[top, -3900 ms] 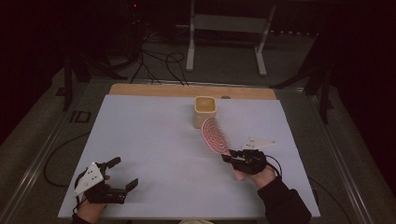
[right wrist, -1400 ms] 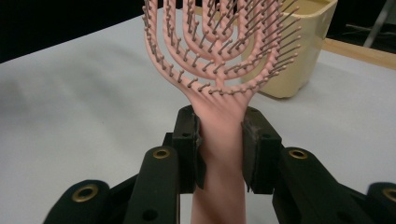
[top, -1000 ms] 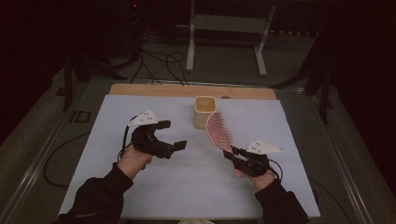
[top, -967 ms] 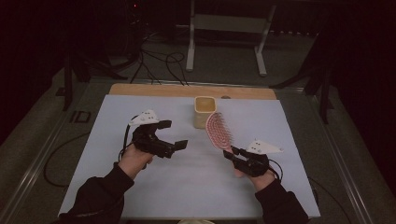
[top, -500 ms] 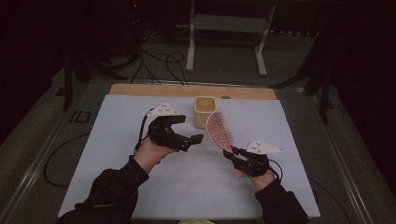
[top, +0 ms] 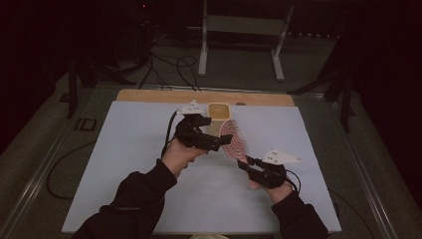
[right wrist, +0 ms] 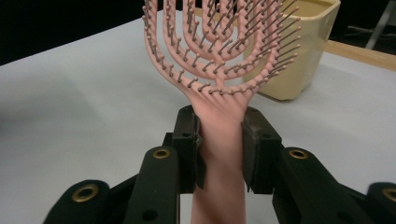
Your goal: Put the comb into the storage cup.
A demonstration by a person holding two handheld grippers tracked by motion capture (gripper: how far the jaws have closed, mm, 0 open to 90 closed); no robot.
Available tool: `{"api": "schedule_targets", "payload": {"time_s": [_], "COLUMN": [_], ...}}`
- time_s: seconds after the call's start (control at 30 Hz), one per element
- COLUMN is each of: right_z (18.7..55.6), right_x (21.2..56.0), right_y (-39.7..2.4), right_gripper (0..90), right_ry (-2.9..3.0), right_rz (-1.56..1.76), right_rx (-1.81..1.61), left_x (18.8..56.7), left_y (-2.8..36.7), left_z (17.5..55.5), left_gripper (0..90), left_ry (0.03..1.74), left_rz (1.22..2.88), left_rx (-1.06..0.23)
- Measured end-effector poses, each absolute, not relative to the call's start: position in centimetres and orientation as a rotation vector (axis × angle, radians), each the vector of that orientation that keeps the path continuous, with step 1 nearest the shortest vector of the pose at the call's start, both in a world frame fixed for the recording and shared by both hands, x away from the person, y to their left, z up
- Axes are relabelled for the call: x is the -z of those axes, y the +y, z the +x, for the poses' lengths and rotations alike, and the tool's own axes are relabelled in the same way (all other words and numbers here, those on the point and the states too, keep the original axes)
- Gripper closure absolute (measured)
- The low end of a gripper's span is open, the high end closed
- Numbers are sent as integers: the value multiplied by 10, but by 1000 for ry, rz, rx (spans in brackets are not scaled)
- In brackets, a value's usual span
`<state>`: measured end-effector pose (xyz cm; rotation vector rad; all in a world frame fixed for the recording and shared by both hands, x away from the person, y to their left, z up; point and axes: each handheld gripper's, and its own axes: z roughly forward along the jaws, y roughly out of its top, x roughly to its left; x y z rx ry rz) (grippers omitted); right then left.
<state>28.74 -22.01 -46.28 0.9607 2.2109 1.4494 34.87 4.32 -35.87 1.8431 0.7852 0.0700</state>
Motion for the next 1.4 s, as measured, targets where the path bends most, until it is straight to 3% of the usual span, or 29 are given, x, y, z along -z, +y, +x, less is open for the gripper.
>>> {"api": "schedule_targets", "payload": {"time_s": [0.17,0.43,0.73,0.97,1.17,1.4], "right_z": [287,287,288,288,288,288], "right_x": [463,463,463,463,463,463], "right_y": [-220,-220,-219,-219,-218,-218], "right_gripper": [703,703,703,703,703,702], "right_ry": [2208,2210,2208,2205,2204,2199], "right_rz": [957,954,949,943,942,950], "right_rx": [-1447,-1446,-1448,-1443,-1441,-1437], "left_x": [361,369,376,379,383,382], "left_y": [36,30,20,17,17,15], "left_z": [355,365,367,368,370,368], "left_gripper": [5,99,235,436,558,612], "left_ry": [827,926,977,993,1003,1010], "left_rz": [1853,1830,1850,1841,1827,1806], "left_rx": [-54,3,49,81,116,109]}}
